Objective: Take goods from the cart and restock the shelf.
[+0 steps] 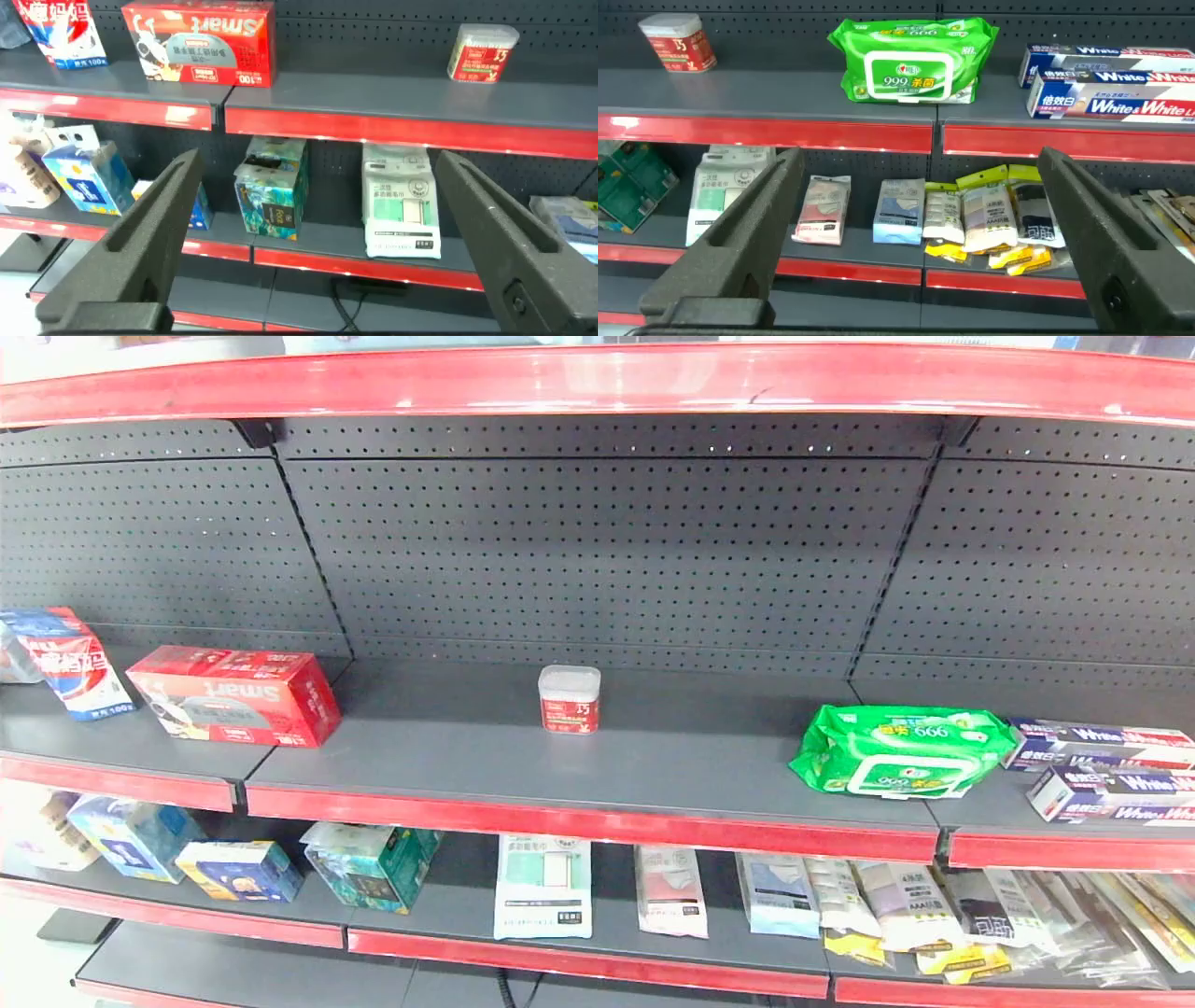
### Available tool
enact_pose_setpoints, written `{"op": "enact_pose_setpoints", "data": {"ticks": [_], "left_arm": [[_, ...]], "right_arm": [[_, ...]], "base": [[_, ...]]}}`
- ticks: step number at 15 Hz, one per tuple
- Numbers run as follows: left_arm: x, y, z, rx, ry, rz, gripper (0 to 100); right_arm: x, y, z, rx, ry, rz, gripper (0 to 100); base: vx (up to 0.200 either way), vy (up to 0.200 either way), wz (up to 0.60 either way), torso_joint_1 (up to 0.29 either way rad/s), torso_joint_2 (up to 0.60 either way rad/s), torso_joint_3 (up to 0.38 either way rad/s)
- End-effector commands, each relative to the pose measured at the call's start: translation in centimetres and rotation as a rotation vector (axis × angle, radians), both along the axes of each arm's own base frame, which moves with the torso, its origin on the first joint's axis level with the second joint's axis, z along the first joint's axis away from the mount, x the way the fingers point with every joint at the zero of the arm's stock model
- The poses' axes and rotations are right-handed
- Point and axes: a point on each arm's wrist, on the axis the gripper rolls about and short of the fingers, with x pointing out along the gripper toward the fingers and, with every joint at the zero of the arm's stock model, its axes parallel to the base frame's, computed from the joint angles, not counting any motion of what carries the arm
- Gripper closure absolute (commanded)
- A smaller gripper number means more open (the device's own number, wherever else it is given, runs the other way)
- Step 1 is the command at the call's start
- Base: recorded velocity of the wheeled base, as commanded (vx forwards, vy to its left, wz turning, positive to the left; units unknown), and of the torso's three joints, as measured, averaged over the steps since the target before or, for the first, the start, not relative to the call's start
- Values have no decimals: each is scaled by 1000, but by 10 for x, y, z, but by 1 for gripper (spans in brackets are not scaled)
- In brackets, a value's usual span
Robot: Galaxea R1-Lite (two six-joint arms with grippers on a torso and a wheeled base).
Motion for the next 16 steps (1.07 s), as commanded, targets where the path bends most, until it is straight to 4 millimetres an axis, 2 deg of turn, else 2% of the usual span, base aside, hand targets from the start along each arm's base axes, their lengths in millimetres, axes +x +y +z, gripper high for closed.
{"op": "enact_pose_setpoints", "data": {"ticks": [1,16], "left_arm": [[0,0,0,0,1,0,0],[0,0,0,1,1,-7,0]], "right_arm": [[0,0,0,0,1,2,0],[0,0,0,0,3,3,0]], "base": [[0,0,-600,12,2,-2],[0,0,-600,3,3,4]]}}
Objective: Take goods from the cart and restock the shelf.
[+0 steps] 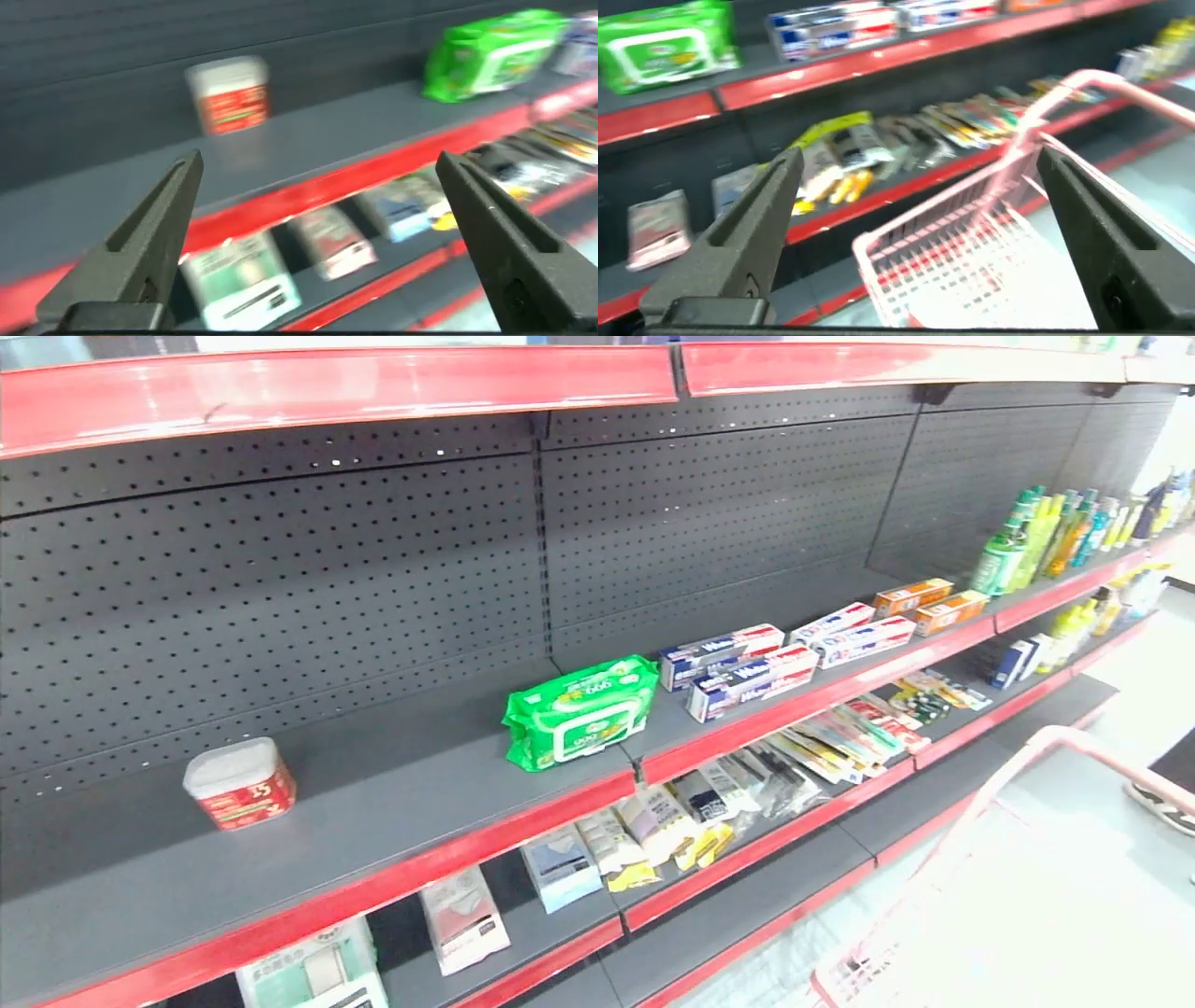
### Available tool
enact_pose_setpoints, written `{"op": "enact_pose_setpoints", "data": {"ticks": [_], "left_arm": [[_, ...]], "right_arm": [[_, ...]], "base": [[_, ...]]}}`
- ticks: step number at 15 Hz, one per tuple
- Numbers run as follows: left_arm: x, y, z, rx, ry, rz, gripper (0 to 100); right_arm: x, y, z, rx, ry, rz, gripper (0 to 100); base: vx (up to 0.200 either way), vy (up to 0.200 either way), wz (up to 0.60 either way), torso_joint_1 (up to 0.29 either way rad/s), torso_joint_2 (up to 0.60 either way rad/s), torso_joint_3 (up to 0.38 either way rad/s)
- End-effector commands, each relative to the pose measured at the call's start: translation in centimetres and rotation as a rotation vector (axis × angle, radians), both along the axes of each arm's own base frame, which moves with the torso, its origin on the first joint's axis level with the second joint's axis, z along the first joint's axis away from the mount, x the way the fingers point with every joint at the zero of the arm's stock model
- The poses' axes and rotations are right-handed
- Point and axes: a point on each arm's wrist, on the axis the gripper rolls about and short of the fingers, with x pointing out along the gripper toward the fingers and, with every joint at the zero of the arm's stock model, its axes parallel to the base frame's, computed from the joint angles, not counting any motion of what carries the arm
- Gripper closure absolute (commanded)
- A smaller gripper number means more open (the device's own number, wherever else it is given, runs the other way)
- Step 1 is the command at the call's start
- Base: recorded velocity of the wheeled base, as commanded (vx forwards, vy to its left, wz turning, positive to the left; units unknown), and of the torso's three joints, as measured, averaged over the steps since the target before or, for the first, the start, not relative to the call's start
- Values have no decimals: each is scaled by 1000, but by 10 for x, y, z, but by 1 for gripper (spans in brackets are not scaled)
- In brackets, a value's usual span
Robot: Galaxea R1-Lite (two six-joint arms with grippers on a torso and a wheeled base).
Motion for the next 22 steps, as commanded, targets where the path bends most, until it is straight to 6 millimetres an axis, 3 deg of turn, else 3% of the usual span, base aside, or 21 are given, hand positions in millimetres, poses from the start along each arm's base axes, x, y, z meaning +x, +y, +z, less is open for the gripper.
{"op": "enact_pose_setpoints", "data": {"ticks": [1,16,22], "left_arm": [[0,0,0,0,1,1,0],[0,0,0,0,1,1,0],[0,0,0,0,1,1,0]], "right_arm": [[0,0,0,0,1,0,0],[0,0,0,0,0,-1,0],[0,0,0,-2,0,-1,0]], "base": [[0,0,-600,7,2,2],[0,0,-600,3,1,4],[0,0,0,0,0,0]]}}
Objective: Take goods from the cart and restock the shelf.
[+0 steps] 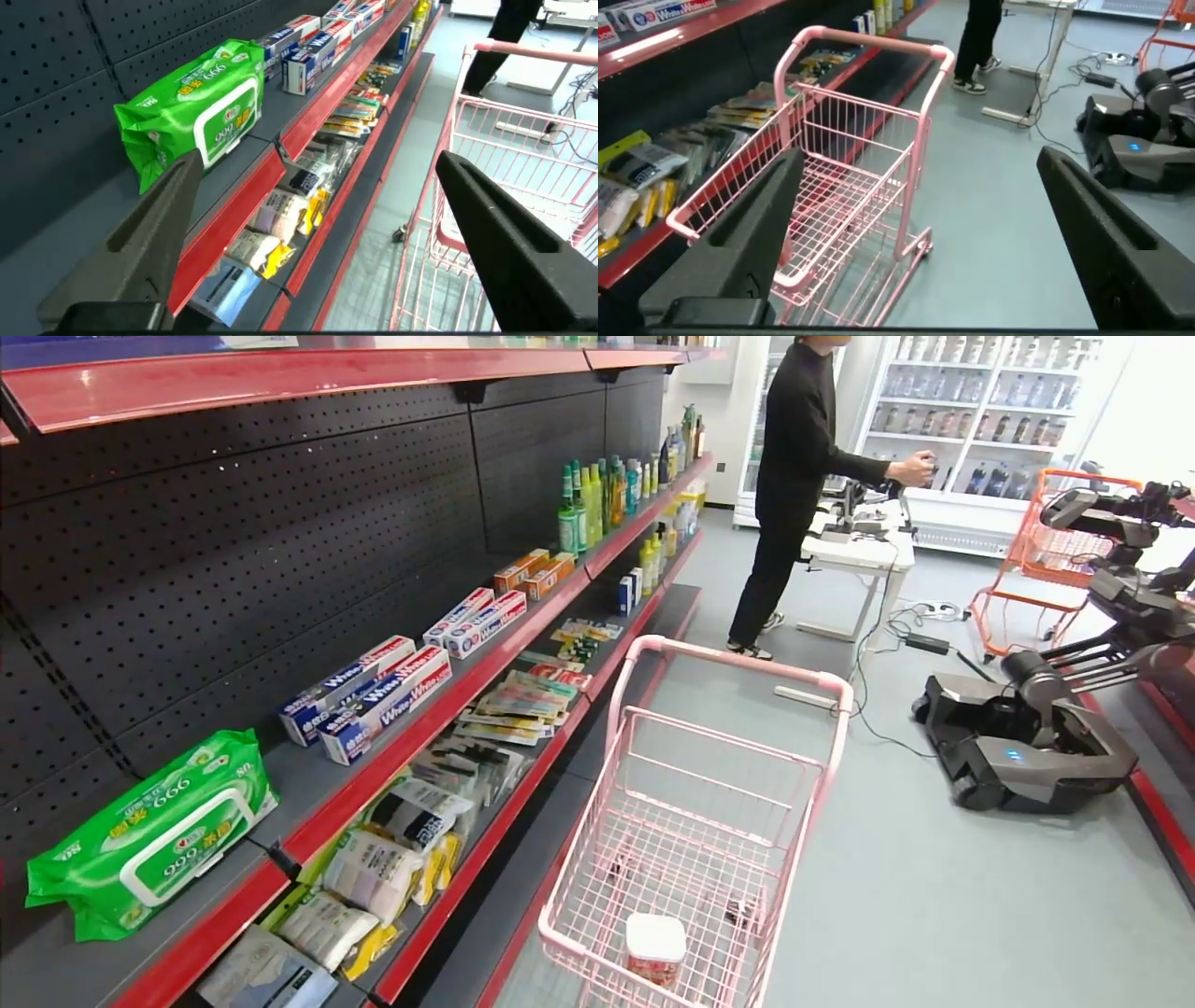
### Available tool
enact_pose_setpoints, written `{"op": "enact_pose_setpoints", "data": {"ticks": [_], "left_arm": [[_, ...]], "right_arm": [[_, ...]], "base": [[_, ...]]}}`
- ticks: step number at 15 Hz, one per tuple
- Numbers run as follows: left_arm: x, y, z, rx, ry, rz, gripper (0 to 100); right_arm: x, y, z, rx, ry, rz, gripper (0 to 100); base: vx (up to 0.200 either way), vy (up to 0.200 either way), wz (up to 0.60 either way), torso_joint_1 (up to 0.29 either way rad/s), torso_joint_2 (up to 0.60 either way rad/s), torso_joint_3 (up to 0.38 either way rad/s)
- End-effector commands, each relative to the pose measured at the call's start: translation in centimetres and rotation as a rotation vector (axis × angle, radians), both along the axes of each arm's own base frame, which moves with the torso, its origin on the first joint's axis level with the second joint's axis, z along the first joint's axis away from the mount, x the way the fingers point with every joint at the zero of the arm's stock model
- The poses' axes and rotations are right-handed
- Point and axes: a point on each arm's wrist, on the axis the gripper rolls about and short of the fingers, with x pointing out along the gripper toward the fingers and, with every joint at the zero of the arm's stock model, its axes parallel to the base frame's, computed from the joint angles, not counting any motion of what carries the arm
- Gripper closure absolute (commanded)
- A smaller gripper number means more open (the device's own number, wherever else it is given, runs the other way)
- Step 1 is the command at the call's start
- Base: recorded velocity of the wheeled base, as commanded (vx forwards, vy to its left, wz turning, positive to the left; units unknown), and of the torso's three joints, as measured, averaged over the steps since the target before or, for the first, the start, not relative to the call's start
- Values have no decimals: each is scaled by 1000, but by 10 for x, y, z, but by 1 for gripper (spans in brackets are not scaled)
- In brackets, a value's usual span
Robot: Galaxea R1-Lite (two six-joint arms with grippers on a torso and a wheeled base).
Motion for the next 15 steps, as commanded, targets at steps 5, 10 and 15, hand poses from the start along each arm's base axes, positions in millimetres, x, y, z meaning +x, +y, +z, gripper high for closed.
{"op": "enact_pose_setpoints", "data": {"ticks": [5,10,15], "left_arm": [[0,0,0,-2,1,0,0],[0,0,0,0,1,0,0],[0,0,0,-2,1,2,0]], "right_arm": [[1,0,3,2,10,-4,0],[106,-1,189,223,137,-46,0],[241,28,118,-32,569,197,0]], "base": [[0,0,0,0,0,0],[0,0,0,0,0,0],[0,0,0,0,0,0]]}}
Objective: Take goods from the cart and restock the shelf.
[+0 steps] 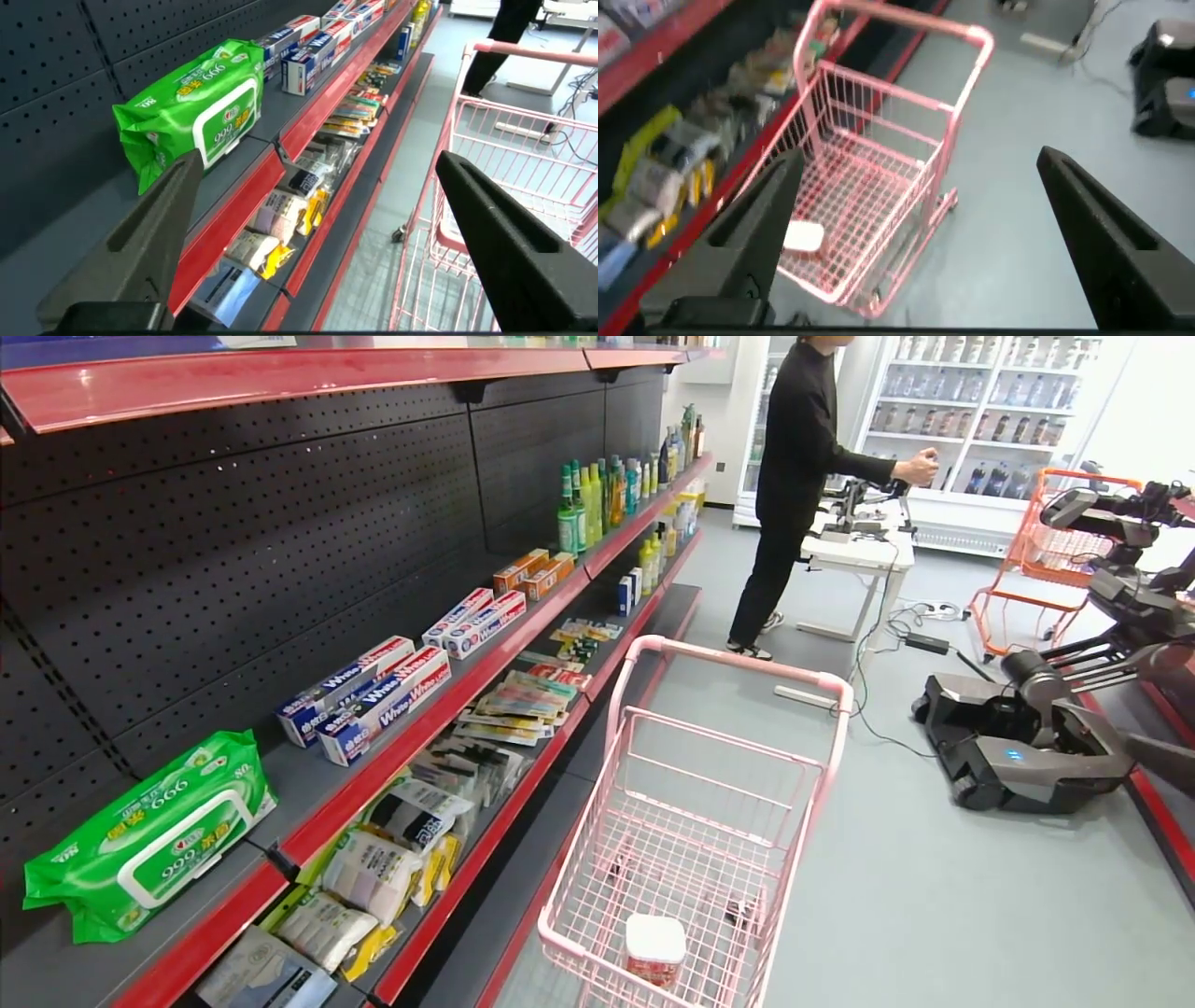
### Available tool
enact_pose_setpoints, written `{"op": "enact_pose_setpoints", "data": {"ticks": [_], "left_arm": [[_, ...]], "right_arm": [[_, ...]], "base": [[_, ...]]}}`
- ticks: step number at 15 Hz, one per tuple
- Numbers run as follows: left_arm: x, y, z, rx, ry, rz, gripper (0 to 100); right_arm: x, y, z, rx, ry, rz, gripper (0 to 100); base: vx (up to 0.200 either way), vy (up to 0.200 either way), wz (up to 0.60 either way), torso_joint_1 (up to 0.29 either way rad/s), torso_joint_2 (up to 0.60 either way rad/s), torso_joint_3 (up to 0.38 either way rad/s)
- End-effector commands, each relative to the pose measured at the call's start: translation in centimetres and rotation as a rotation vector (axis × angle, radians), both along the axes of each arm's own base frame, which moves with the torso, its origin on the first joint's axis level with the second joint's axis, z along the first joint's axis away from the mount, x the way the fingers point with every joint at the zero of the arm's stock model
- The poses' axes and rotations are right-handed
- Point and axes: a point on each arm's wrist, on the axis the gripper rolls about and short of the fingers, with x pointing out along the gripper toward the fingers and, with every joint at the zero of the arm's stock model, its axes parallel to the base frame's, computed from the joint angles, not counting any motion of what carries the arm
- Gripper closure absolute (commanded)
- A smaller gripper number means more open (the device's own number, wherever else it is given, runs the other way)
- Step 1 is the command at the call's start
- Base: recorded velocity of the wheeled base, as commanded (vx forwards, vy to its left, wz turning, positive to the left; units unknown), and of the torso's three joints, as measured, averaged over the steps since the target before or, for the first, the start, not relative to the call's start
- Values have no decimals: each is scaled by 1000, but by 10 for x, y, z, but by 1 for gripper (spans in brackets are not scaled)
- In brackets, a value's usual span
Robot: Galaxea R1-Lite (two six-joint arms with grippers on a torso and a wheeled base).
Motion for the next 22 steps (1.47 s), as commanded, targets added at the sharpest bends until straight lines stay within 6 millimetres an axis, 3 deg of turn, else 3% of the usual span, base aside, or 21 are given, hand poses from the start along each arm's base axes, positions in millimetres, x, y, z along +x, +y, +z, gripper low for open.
{"op": "enact_pose_setpoints", "data": {"ticks": [1,4,6,12,17,22], "left_arm": [[0,0,0,0,0,1,0],[0,0,0,0,0,5,0],[0,0,0,0,0,5,0],[0,0,0,0,0,2,0],[0,0,0,0,0,2,0],[0,0,0,0,0,1,0]], "right_arm": [[110,34,-51,-97,340,222,0],[90,57,-81,-133,450,353,0],[87,63,-84,-152,463,391,0],[75,58,-91,-170,510,391,0],[73,56,-92,-174,512,379,0],[88,58,-105,-204,574,378,0]], "base": [[0,0,0,0,0,0],[0,0,0,0,0,0],[0,0,0,0,0,0],[0,0,0,0,0,0],[0,0,0,0,0,0],[0,0,0,0,0,0]]}}
